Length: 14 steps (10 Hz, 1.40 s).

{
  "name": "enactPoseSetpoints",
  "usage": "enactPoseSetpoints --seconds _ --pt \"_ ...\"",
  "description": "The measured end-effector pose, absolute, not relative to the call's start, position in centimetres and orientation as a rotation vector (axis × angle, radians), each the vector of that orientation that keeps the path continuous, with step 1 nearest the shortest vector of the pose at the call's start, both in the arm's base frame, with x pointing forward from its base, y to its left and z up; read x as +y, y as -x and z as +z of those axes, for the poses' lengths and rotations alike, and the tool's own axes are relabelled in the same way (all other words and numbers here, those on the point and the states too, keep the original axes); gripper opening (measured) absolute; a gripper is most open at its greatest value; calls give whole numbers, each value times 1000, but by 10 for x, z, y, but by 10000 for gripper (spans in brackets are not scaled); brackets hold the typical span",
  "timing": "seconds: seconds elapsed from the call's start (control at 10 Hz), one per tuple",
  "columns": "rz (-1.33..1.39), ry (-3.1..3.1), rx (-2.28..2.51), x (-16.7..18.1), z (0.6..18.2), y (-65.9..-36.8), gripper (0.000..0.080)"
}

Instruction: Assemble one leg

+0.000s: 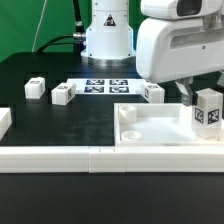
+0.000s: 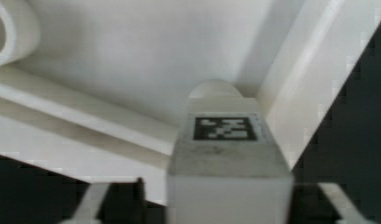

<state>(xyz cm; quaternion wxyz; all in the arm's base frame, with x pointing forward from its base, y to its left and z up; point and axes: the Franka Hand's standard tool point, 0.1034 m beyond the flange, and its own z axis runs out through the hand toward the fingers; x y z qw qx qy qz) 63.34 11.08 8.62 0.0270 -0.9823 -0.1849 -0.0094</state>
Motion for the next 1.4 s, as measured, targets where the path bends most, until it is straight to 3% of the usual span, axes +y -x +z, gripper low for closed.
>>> enactPoseSetpoints --seconds 0.1,0.9,1.4 --pt "-29 3034 -572 111 86 -633 291" --pt "31 2955 816 116 85 -631 291" --pt "100 2464 1777 125 84 -630 291"
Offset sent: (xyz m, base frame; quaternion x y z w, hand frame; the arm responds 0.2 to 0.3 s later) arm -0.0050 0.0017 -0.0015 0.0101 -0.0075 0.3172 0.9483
